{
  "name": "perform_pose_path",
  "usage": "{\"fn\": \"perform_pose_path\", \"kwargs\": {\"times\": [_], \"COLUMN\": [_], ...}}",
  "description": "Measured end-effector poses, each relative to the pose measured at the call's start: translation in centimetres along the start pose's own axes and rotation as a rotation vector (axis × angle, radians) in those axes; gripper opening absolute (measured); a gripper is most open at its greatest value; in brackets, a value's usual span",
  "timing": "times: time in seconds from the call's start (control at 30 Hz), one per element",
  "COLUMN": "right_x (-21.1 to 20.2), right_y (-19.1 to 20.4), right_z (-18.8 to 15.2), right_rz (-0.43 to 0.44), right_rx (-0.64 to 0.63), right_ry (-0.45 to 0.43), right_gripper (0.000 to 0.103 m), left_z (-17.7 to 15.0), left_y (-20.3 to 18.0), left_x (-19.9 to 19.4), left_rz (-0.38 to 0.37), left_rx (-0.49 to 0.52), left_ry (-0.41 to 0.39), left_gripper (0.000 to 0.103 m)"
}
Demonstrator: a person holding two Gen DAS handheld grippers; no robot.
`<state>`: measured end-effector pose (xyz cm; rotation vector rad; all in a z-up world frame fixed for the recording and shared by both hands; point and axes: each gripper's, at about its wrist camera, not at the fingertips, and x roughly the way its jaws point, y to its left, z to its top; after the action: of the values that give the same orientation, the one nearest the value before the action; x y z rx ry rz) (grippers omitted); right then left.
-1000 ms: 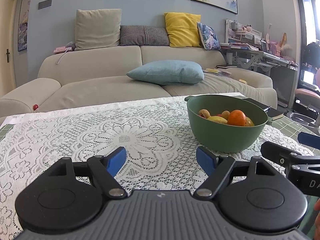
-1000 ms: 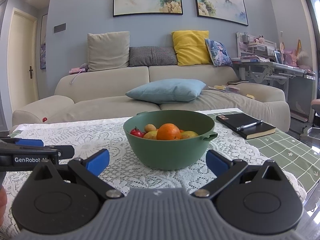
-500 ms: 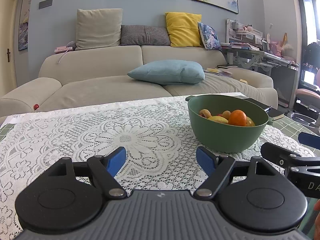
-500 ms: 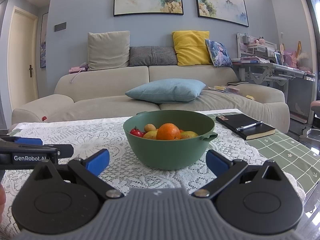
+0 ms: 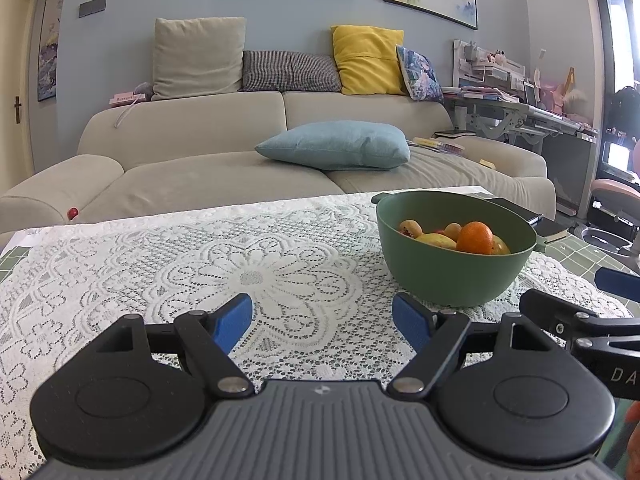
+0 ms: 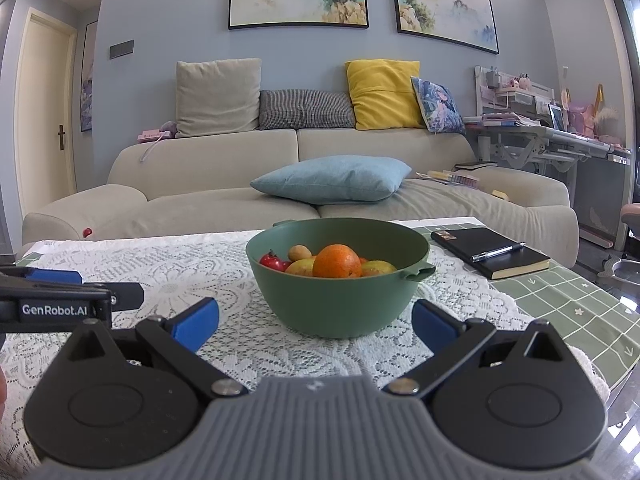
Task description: Organize fruits
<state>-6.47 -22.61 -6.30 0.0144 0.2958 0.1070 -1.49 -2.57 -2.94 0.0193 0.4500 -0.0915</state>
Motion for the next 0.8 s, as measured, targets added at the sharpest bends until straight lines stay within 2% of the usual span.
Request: {"fn": "perform_pose_path", "kwargs": {"times": [0.37, 0.8], "right_x": [0.11, 0.26], "right_y": [0.06, 0.11], "right_z": [-0.09, -0.17], "right_rz": [0.000, -0.001], "right_rx": [-0.003, -0.005], "right_ry": [0.003, 0.003], "right_gripper": [0.099, 0.099], "left_z": [0.04, 0.06], "left_y": [0.58, 0.29], "left_x": [-0.16, -0.41], "left_rz": [-0.004, 0.006], "left_rx": [-0.032, -0.004], "left_ry": [0.002, -0.016], "left_gripper": [0.093, 0.093]}}
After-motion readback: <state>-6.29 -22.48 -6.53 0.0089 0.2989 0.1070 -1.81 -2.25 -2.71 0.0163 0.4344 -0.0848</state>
